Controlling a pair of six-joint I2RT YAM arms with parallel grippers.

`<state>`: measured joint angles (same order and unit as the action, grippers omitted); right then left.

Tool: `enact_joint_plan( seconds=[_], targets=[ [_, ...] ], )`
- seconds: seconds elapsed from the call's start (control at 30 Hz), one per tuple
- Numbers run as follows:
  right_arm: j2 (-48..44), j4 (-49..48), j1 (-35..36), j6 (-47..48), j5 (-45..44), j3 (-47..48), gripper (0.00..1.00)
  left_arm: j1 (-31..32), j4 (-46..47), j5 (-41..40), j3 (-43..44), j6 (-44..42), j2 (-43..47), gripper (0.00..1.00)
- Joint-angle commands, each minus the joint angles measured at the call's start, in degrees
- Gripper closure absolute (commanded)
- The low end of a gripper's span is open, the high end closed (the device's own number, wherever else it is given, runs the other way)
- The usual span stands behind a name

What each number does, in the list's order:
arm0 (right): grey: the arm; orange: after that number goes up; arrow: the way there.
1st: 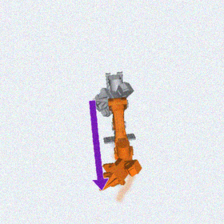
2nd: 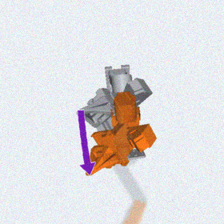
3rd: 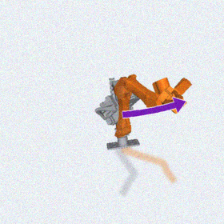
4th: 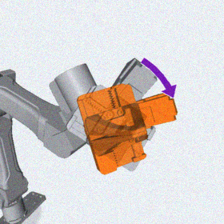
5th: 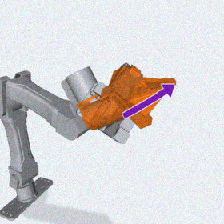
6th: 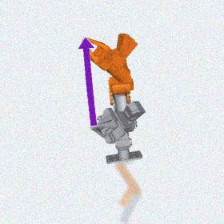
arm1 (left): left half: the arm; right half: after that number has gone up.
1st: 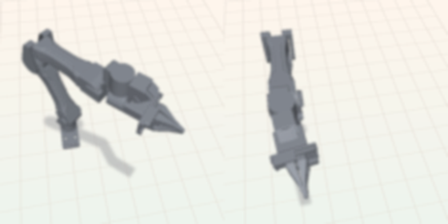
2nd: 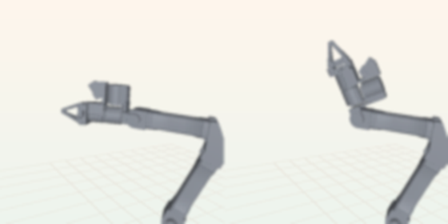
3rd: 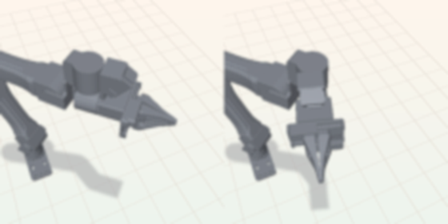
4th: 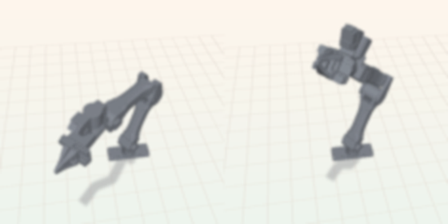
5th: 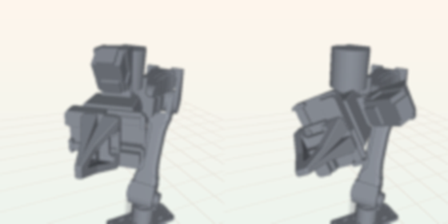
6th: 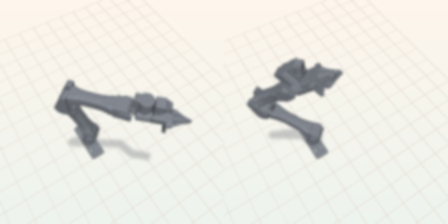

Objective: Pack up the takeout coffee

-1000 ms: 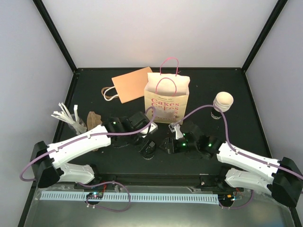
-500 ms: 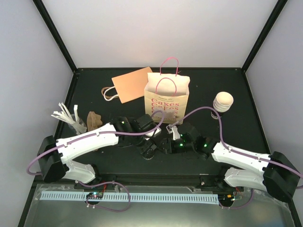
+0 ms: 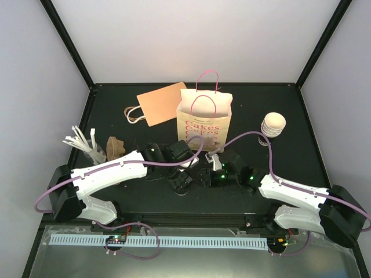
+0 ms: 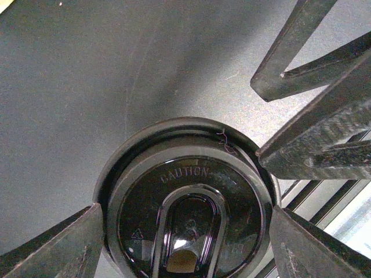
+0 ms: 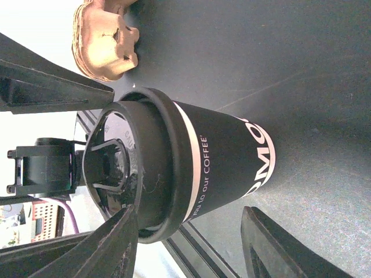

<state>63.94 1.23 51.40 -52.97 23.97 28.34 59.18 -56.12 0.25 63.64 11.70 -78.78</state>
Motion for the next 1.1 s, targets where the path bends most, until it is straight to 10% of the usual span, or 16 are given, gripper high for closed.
enact_joint_plan(
  seconds=[0.0,1.07],
  targets=[
    [0.7,-2.5,-0.6,-0.5,0.9,-0.7,0.48,0.7,-1.2,-1.4,1.4,-0.7,-1.1,0.19],
    [5.4,-4.3,-0.7,0.1,3.5,1.6,0.48,1.1,-2.4,-1.8,3.2,2.0,2.7,0.03]
  ],
)
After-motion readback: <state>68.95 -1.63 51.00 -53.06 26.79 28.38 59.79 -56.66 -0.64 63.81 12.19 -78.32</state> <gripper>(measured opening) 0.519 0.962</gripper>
